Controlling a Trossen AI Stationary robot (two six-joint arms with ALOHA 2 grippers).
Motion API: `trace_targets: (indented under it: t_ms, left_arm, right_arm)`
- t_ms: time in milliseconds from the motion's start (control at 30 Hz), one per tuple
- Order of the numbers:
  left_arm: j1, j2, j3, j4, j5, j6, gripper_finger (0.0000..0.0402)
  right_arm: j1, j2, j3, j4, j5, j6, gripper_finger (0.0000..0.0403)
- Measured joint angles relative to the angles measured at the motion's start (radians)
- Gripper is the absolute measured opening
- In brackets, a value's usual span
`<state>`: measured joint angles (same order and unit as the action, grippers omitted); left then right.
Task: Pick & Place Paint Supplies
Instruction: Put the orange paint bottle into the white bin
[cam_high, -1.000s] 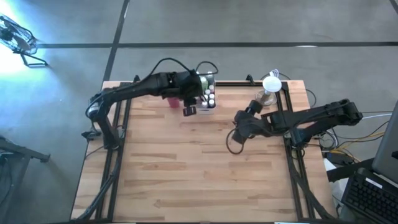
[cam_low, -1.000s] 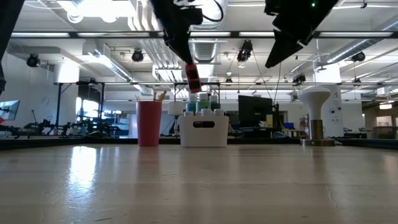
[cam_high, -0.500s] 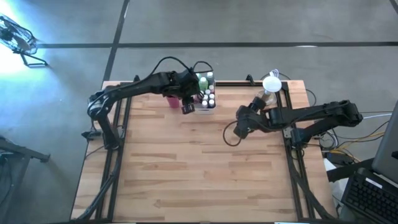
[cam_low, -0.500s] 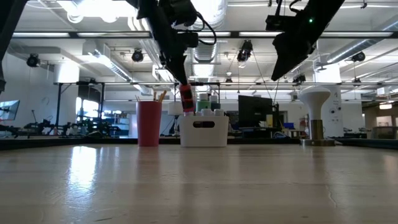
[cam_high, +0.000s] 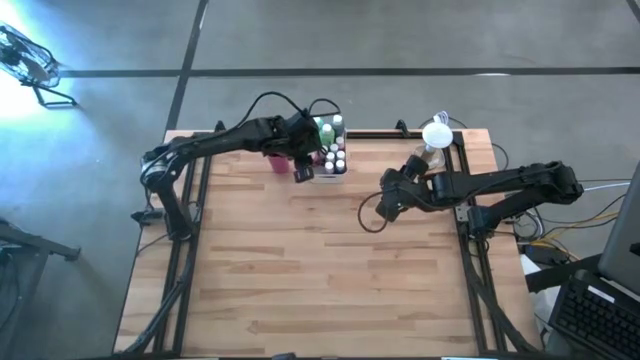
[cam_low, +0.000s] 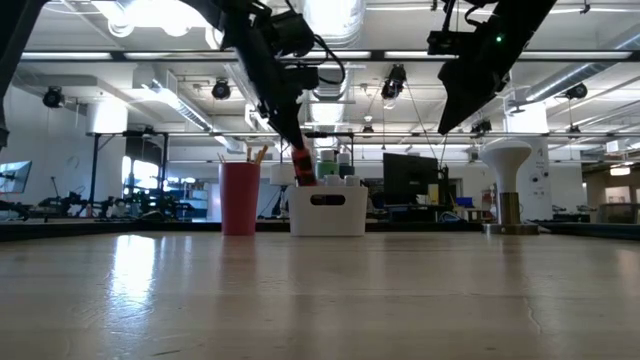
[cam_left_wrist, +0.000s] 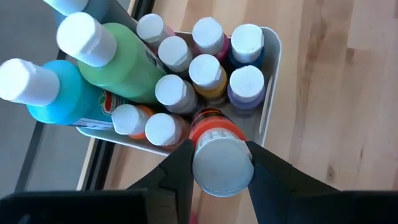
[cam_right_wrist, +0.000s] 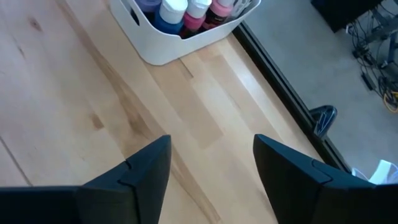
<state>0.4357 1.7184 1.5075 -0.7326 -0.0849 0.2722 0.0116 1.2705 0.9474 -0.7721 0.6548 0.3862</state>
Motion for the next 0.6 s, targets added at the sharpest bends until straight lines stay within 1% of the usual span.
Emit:
trace_targets:
  t_ms: [133,400,600]
  left_arm:
    - [0.004,0.0,-0.025,0.044,0.02,0.001,0.0121]
    - [0.013,0.001,-0.087,0.104,0.028,0.002,0.0121]
    - [0.016,0.001,-0.105,0.138,0.058,0.012,0.0121]
  right_arm:
    - [0.0,0.0,0.0,0.002,0.0,0.0,0.022]
    - [0.0,0.0,0.0,0.01,0.0,0.0,0.0239]
    - [0.0,0.0,0.0,0.028,0.0,-0.005,0.0247]
